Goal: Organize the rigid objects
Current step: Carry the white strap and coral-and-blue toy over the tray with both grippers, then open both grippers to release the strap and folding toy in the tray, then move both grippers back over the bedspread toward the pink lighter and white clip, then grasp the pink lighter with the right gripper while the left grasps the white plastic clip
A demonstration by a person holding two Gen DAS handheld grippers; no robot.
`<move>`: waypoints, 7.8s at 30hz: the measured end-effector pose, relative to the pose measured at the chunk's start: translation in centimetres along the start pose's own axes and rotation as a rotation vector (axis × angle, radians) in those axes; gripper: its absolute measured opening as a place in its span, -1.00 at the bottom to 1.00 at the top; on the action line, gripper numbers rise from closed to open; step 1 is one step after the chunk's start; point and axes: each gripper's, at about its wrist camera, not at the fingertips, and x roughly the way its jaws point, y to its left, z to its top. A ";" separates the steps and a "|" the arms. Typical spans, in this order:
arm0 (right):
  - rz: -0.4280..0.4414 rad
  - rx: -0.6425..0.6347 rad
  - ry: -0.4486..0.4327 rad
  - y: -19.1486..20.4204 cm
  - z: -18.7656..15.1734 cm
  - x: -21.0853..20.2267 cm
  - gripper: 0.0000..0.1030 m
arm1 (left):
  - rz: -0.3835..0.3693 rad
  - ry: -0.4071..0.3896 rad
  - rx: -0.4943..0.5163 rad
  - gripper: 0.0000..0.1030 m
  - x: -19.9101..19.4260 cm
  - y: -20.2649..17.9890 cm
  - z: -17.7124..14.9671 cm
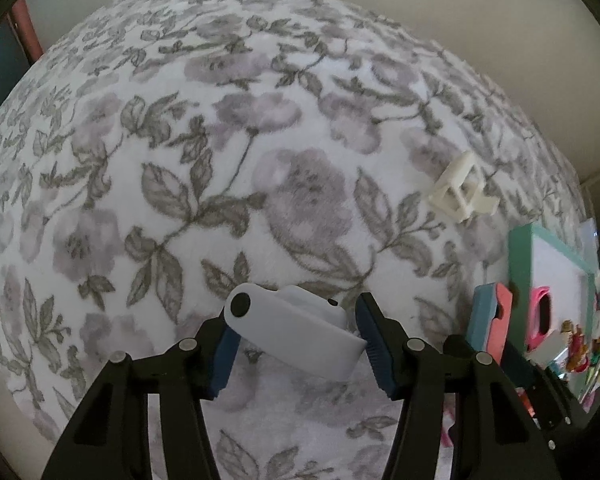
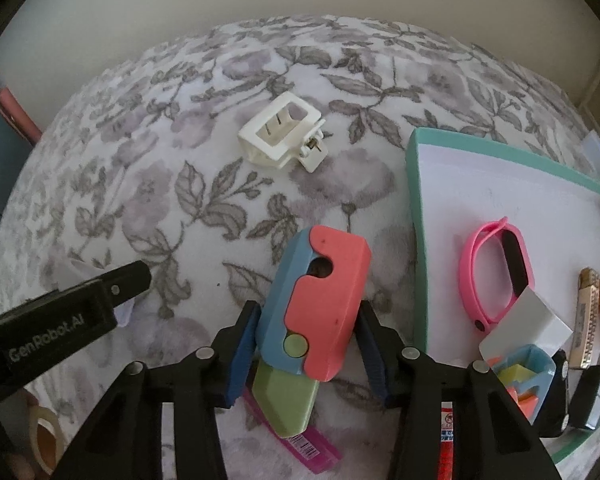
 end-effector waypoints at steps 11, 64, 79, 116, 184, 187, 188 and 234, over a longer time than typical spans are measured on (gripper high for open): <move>0.081 0.062 -0.081 -2.3 0.6 -3.9 -0.02 | -0.045 -0.106 0.020 0.13 -3.5 -3.9 1.5; -0.084 0.488 -0.065 -24.8 -1.7 -7.7 -0.01 | -0.247 0.013 0.365 0.14 -2.1 -23.6 -3.9; -0.080 0.481 -0.057 -24.4 -1.7 -7.8 0.00 | -0.254 0.028 0.345 0.27 -2.1 -22.7 -3.9; -0.167 0.402 -0.124 -22.0 -1.1 -10.6 1.00 | 0.037 -0.128 0.166 0.73 -4.4 -13.6 0.6; -0.023 -0.238 0.001 2.2 -3.1 -3.1 0.61 | 0.104 0.022 -0.117 0.94 -2.1 3.4 -0.8; -0.012 -0.262 0.019 2.6 -3.6 -2.9 0.41 | 0.103 0.029 -0.127 0.94 -1.9 3.8 -1.1; -0.009 -0.271 0.025 2.8 -3.7 -2.7 0.32 | 0.100 0.035 -0.126 0.94 -1.8 3.8 -1.1; 0.144 -0.009 0.014 -4.1 4.4 1.4 -0.58 | -0.081 -0.126 0.135 0.75 3.0 -7.9 7.9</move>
